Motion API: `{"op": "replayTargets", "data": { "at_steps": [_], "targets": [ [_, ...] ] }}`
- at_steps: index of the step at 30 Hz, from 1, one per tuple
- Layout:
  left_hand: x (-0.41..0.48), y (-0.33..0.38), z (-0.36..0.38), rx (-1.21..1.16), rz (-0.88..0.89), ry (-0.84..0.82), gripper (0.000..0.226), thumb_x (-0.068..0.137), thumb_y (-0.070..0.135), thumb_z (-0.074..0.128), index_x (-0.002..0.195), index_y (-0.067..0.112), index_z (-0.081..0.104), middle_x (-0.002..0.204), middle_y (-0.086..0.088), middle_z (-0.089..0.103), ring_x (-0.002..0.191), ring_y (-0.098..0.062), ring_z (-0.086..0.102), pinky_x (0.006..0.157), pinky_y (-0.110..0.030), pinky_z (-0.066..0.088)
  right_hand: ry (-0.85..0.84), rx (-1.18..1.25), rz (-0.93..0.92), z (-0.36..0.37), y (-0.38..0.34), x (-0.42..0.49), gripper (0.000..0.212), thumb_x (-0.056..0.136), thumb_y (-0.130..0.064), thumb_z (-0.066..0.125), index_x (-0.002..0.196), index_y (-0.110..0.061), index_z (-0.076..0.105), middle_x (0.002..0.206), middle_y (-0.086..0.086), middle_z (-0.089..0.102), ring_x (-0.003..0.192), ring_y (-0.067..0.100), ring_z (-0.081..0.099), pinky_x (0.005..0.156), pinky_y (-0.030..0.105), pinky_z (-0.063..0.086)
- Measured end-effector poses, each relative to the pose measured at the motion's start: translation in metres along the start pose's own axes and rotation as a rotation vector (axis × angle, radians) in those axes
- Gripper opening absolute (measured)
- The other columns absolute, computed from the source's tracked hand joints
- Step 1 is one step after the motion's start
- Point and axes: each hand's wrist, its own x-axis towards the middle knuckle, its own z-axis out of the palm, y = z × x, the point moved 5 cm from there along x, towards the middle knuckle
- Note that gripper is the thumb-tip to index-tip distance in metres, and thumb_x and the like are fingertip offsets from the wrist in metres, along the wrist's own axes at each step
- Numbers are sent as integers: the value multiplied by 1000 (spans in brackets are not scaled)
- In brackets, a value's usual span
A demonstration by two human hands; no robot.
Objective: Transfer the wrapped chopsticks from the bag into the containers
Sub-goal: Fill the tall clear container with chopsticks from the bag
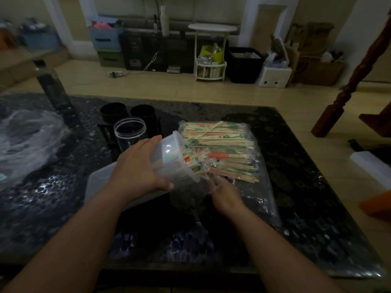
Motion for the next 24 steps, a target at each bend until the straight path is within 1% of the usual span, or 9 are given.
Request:
{"op": "replayTargets", "data": {
  "at_steps": [3, 4, 7, 9, 12, 15, 18, 20, 24],
  "targets": [
    [2, -2, 1, 2, -10, 5, 132, 33, 60, 74, 151, 28, 27, 152, 3, 34, 138, -18, 32, 111, -34, 26, 103, -271, -171, -2, -9, 1, 48, 89, -49, 40, 123, -24, 63, 131, 7, 57, 119, 31, 52, 99, 36, 40],
    [3, -3, 1, 0, -10, 8, 133, 31, 62, 74, 151, 28, 27, 152, 3, 35, 138, -18, 33, 111, -34, 27, 91, -319, -152, -3, -9, 3, 49, 85, -45, 44, 125, -23, 60, 133, 7, 54, 122, 31, 49, 101, 37, 39],
    [2, -5, 0, -3, 1, 16, 136, 26, 70, 65, 151, 28, 29, 150, 4, 37, 136, -19, 35, 110, -36, 29, 63, -404, -95, -8, -12, 15, 40, 89, -27, 57, 127, -16, 56, 136, 12, 49, 128, 31, 45, 105, 37, 36],
    [2, -4, 0, -11, 1, 11, 136, 27, 68, 67, 151, 28, 28, 150, 4, 36, 136, -18, 34, 110, -36, 28, 0, -486, -79, -10, -16, 24, 35, 92, -26, 59, 125, -14, 59, 137, 14, 51, 129, 30, 45, 108, 37, 34],
    [3, -4, 1, -12, -5, -1, 132, 31, 62, 73, 151, 30, 27, 150, 5, 34, 136, -18, 33, 111, -37, 28, -61, -571, -29, -10, -16, 38, 50, 91, -31, 62, 136, -11, 51, 146, 15, 42, 132, 31, 42, 108, 39, 34],
    [3, -3, 1, -18, -2, 3, 132, 31, 62, 73, 151, 31, 27, 151, 5, 34, 136, -18, 33, 111, -35, 28, -129, -588, -19, -10, -17, 44, 49, 97, -31, 56, 141, -13, 47, 151, 16, 35, 136, 34, 37, 111, 39, 30],
    [3, -2, 1, -23, -1, 3, 129, 35, 56, 79, 151, 31, 27, 151, 5, 34, 136, -18, 33, 110, -35, 27, -141, -564, 18, -14, -15, 47, 42, 99, -27, 54, 136, -8, 52, 144, 17, 46, 132, 32, 44, 107, 35, 35],
    [4, -2, 1, -26, -5, -9, 129, 39, 52, 87, 151, 31, 26, 151, 5, 33, 136, -19, 32, 110, -36, 27, -140, -585, 28, -13, -14, 48, 34, 97, -22, 54, 127, -7, 60, 131, 16, 57, 121, 30, 55, 100, 33, 42],
    [2, -2, 1, -30, -3, -11, 129, 35, 57, 76, 151, 30, 26, 150, 5, 34, 135, -18, 34, 109, -35, 29, -118, -512, 23, -7, -8, 51, 30, 91, -26, 61, 115, -10, 65, 116, 14, 65, 105, 30, 62, 88, 33, 47]
  ]
}}
